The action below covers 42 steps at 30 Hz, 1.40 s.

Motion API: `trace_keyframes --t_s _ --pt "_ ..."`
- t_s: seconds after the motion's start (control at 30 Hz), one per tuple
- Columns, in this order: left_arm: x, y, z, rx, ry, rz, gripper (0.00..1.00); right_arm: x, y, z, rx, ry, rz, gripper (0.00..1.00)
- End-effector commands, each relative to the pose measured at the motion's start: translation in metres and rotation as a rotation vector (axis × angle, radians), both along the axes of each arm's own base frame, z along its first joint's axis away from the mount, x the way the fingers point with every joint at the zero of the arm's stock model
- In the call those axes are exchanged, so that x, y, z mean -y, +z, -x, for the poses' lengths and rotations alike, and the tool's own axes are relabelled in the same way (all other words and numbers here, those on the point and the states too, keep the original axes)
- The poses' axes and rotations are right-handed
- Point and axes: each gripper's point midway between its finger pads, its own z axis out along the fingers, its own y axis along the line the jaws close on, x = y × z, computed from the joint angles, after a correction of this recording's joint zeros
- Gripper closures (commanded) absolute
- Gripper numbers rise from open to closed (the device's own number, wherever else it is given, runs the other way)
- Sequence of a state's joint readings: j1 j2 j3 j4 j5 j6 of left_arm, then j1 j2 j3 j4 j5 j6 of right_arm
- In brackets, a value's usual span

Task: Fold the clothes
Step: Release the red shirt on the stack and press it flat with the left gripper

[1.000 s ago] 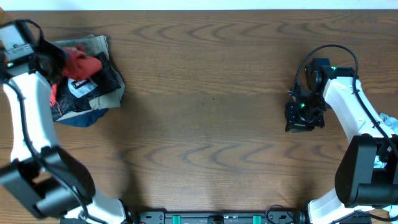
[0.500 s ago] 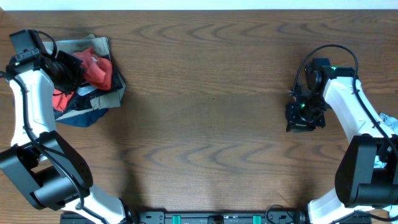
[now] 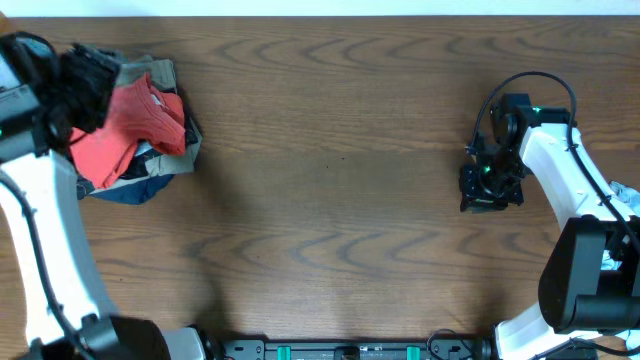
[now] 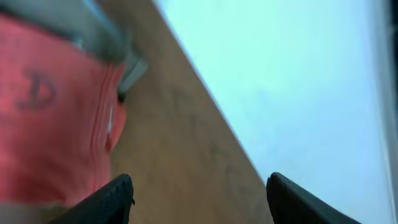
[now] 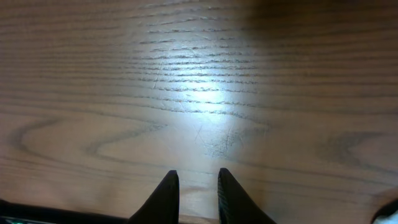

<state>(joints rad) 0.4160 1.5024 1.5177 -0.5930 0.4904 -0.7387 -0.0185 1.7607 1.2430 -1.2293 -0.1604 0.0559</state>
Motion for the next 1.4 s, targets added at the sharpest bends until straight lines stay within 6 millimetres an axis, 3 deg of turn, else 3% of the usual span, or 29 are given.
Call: trace_keyframes --t_s 0.0,0.17,0.47,0.57,0.63,0.77,0.9,1.0,1.1,1.2,1.23,1.37 --pt "-0.020 -0.007 -0.005 -0.022 0.075 -0.070 0.30 0.003 0.002 -0.004 0.018 -0.007 0.004 0.79" --pt "-0.024 -0.050 -0.009 -0.143 0.080 -0.031 0.31 0.003 0.002 -0.003 0.017 -0.007 0.003 0.79" --pt "-0.020 -0.179 0.001 -0.516 0.012 0.074 0.31 0.003 0.002 -0.003 0.017 -0.007 0.004 0.79" --pt "-0.025 -0.209 0.010 -0.601 0.023 0.117 0.31 0.003 0.002 -0.003 0.015 -0.006 0.004 0.79" --pt "-0.030 -0.216 0.012 -0.615 0.033 0.132 0.30 0.004 0.002 -0.003 0.014 -0.006 0.008 0.78" --pt "-0.035 -0.201 0.005 -0.541 0.003 0.120 0.23 0.005 0.002 -0.003 0.017 -0.004 0.015 0.77" --pt "-0.027 -0.159 -0.008 -0.410 -0.072 0.070 0.20 0.005 0.002 -0.004 0.018 -0.004 0.014 0.75" --pt "-0.013 -0.118 -0.018 -0.289 -0.134 -0.014 0.19 0.005 0.002 -0.004 0.022 -0.005 0.015 0.56" --pt "0.019 -0.073 -0.022 -0.164 -0.240 -0.135 0.15 0.004 0.002 -0.006 0.028 -0.004 0.014 0.28" --pt "0.059 -0.047 -0.022 -0.088 -0.358 -0.223 0.15 -0.001 0.002 -0.011 0.050 -0.009 -0.020 0.05" --pt "0.075 -0.042 -0.021 -0.069 -0.405 -0.248 0.14 -0.005 0.002 -0.014 0.061 -0.012 -0.040 0.01" --pt "0.144 -0.042 -0.014 -0.044 -0.616 -0.317 0.15 -0.033 0.009 -0.030 0.127 -0.030 -0.212 0.01"
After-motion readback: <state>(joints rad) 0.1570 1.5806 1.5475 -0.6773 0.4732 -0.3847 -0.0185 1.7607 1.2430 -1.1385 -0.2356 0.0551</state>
